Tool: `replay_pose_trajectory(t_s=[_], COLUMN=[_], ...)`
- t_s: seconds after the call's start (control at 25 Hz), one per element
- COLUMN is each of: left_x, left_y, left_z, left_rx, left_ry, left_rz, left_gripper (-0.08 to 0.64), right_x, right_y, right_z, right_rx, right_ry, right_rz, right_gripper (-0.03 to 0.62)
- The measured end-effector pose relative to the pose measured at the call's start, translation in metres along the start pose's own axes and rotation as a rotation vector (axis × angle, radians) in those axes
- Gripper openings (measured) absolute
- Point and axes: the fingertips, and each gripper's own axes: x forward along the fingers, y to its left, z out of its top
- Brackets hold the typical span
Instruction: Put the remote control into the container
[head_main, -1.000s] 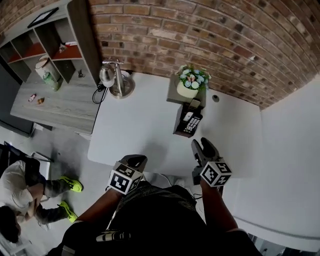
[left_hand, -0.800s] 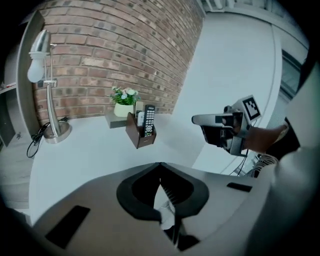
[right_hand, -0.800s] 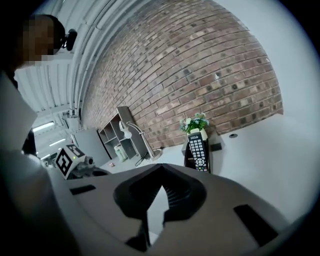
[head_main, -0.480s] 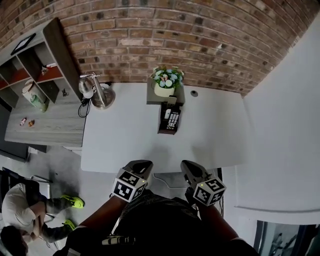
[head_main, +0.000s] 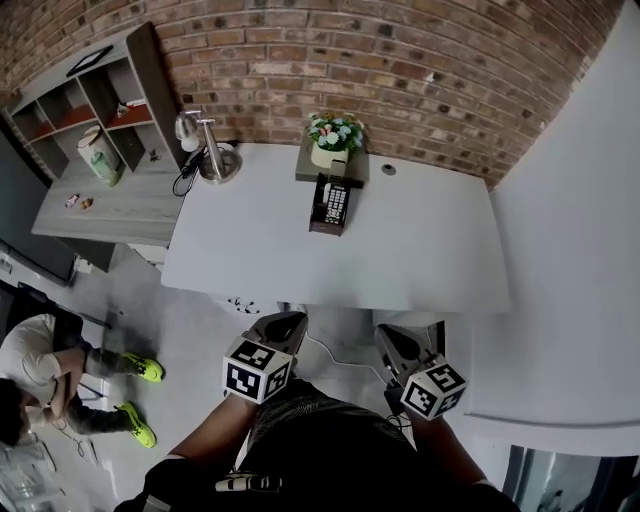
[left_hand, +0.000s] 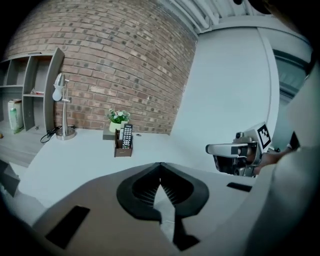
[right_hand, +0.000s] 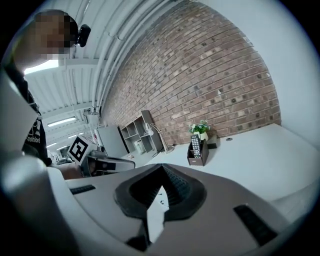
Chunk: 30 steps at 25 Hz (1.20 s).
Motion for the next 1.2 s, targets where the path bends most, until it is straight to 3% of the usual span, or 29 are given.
replay_pose_trajectory(t_s=[0.2, 0.44, 0.6, 0.84, 0.96, 1.2], left_x=[-0.026, -0.067, -0.083, -0.097, -0.105, -0.126], left_y=[-0.066, -0.103, -0.106, -0.108, -0.103, -0.073], left_z=[-0.046, -0.075, -0.077, -0.069, -0.062, -0.076], left_rx=[-0.009, -0.017, 0.01, 0.075, 0.084, 0.051], left_ry=[0.005, 0.017, 0.016, 0.0, -0.007, 0.001], left_rz=[0.024, 0.095, 0.14, 0.11, 0.083, 0.077], left_gripper=[0.006, 0.005, 0.006, 0.005, 0.006, 0.006], right_x=[-0.054, -0.083, -0.093, -0.099, -0.094, -0.077], right_y=[0.007, 0.031, 0.041, 0.053, 0.063, 0.097], right_z=[-0.04, -0.066, -0.07, -0.079, -0.083, -0.089], right_rx=[0.006, 0.015, 0.046, 0.05, 0.063, -0.007], right_ry=[0.029, 0.034, -0.002, -0.023, -0.024, -0.007], right_rz=[0.042, 0.116, 0.14, 0.094, 0.057, 0.018], right_gripper=[0.008, 0.008, 0.008, 0.008, 0.008, 0.006])
